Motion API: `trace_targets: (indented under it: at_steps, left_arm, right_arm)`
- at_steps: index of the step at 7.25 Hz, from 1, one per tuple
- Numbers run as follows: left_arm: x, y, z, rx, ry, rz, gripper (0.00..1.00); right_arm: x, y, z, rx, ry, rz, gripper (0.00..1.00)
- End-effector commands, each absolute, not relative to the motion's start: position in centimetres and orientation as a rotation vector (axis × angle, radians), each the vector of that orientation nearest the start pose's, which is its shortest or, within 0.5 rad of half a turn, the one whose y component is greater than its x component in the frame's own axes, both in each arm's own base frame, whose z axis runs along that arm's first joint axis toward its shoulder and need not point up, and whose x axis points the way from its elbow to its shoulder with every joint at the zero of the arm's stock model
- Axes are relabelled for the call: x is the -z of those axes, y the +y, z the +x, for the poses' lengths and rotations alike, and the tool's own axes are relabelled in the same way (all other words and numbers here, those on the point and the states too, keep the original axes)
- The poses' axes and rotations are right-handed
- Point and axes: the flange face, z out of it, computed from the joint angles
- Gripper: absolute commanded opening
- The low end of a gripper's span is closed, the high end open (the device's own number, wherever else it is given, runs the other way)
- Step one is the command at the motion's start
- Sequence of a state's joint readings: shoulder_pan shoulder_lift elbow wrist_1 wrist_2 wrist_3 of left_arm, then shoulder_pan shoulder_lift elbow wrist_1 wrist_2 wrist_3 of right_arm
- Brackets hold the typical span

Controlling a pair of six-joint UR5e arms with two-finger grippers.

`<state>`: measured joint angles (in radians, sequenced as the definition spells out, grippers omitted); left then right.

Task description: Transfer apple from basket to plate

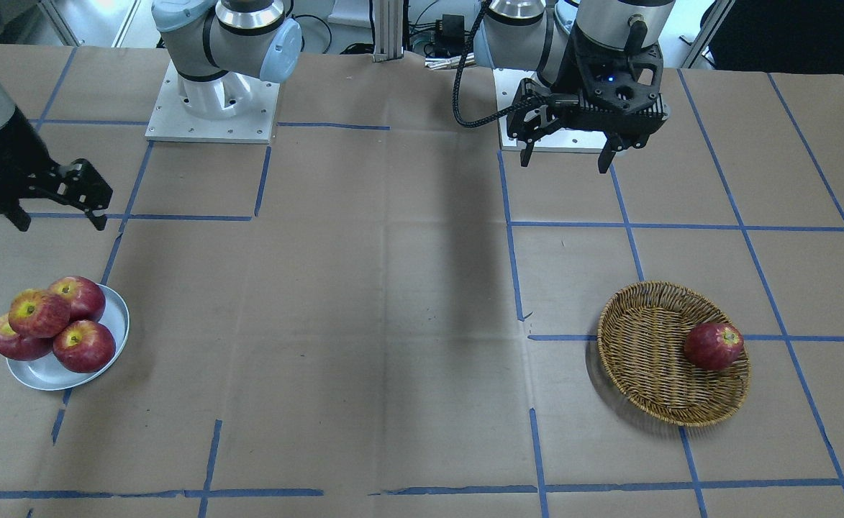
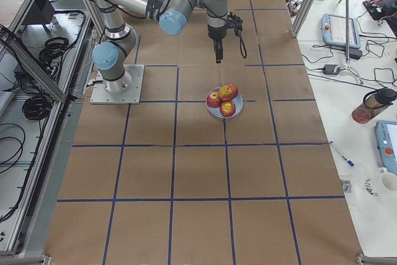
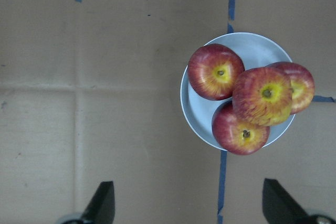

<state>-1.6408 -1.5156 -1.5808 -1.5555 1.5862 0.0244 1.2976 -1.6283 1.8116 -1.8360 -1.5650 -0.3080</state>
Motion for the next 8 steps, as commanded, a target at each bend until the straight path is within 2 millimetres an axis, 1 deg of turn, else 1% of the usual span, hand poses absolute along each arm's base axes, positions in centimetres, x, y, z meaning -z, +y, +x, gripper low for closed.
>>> trace_targets:
  at_steps: [1, 2, 3, 5, 6, 8]
  left_arm:
    - [-51.0, -46.3, -16.5, 0.092, 3.124, 0.136, 0.99]
    - [-51.1, -46.3, -16.5, 0.094, 3.125, 0.143, 0.99]
    - [-51.1, -46.3, -16.5, 0.094, 3.126, 0.143, 0.99]
    - [-51.5, -46.5, -16.5, 0.106, 3.127, 0.144, 0.99]
    - [-51.6, -46.5, -16.5, 0.108, 3.127, 0.141, 0.99]
    - [-51.5, -46.5, -16.5, 0.106, 3.129, 0.136, 0.99]
  right_arm:
    - [-44.1, -46.5, 10.2, 0.137, 3.151, -0.026, 1.00]
    - [-44.3, -45.6, 13.6, 0.140, 3.166, -0.085, 1.00]
    - [-45.1, -44.9, 14.5, 0.112, 3.169, -0.105, 1.00]
    - [-47.3, -45.6, 13.7, 0.063, 3.169, -0.096, 1.00]
    - [-47.7, -45.7, 13.6, 0.058, 3.168, -0.094, 1.00]
    - [-47.6, -45.6, 13.3, 0.048, 3.168, -0.087, 1.00]
